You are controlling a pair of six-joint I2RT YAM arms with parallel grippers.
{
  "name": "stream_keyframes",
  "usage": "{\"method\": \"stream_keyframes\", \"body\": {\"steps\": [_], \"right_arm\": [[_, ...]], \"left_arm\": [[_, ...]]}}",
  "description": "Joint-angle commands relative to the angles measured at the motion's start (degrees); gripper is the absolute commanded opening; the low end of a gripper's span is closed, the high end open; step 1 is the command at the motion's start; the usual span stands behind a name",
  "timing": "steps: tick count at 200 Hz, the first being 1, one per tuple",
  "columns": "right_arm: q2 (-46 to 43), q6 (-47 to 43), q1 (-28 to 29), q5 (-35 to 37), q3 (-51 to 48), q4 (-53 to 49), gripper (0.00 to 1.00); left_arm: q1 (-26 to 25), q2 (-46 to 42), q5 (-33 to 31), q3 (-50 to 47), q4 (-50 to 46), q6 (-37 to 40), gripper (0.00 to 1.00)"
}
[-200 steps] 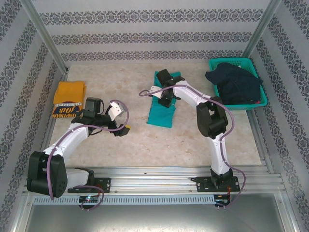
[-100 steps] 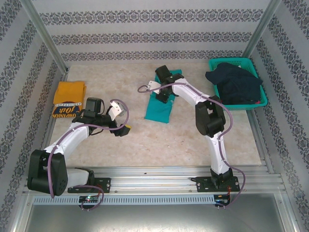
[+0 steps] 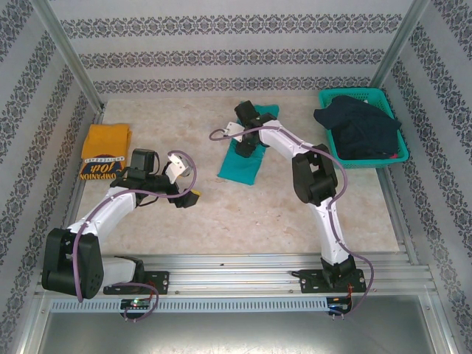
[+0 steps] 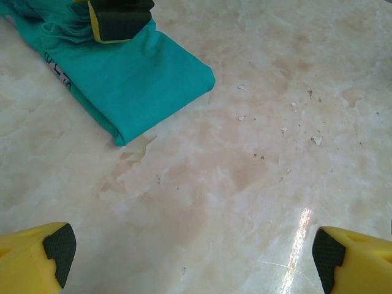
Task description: Fold and stack the t-shirts
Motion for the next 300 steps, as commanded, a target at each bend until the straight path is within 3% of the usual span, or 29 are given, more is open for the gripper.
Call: {"method": "stream_keyframes", "body": {"steps": [1,28,79,113,141,166,184,222,246,300], "right_arm": [[-6.6,4.3,-0.8,2.9,-1.5,3.2,0.61],[-16.8,7.3,-0.4,0.0,-14.4,13.6,0.68],[-21.5,14.0,2.7,-5.4,-25.1,11.5,0.65],[-13.1,29.7,3.1,-0.3,-15.7,2.7,0.58],[-4.6,36.4,2.4,0.1,-6.0,-4.4,0.54],[-1.0,36.8,2.3,-1.2,-3.1,-6.9,0.52],[-1.9,36.1,2.6,-2.5,-6.4,-6.3,0.52],[-10.6,33.3,5.2,-5.2,-22.7,-0.1,0.52],[-16.1,33.6,7.1,-7.1,-31.6,2.2,0.52],[-29.2,28.0,11.3,-6.1,-41.3,2.8,0.58]], "left_arm": [[0.2,0.2,0.6,-1.3,3.6,-2.5,1.00],[0.1,0.0,-2.1,-2.3,7.1,-7.3,1.00],[0.3,0.1,-10.3,-3.8,16.2,-20.8,1.00],[0.4,1.1,-10.6,-3.9,17.9,-23.5,1.00],[0.4,0.7,-10.6,-3.8,18.1,-24.1,1.00],[0.4,0.1,-11.1,-4.1,17.7,-24.2,1.00],[0.4,-0.5,-11.6,-4.6,18.1,-24.7,1.00],[0.4,-2.0,-14.7,-5.7,18.3,-26.5,1.00],[0.3,-1.6,-18.1,-4.0,13.4,-26.3,1.00],[0.2,-1.4,-21.4,-3.4,13.5,-31.7,1.00]]}}
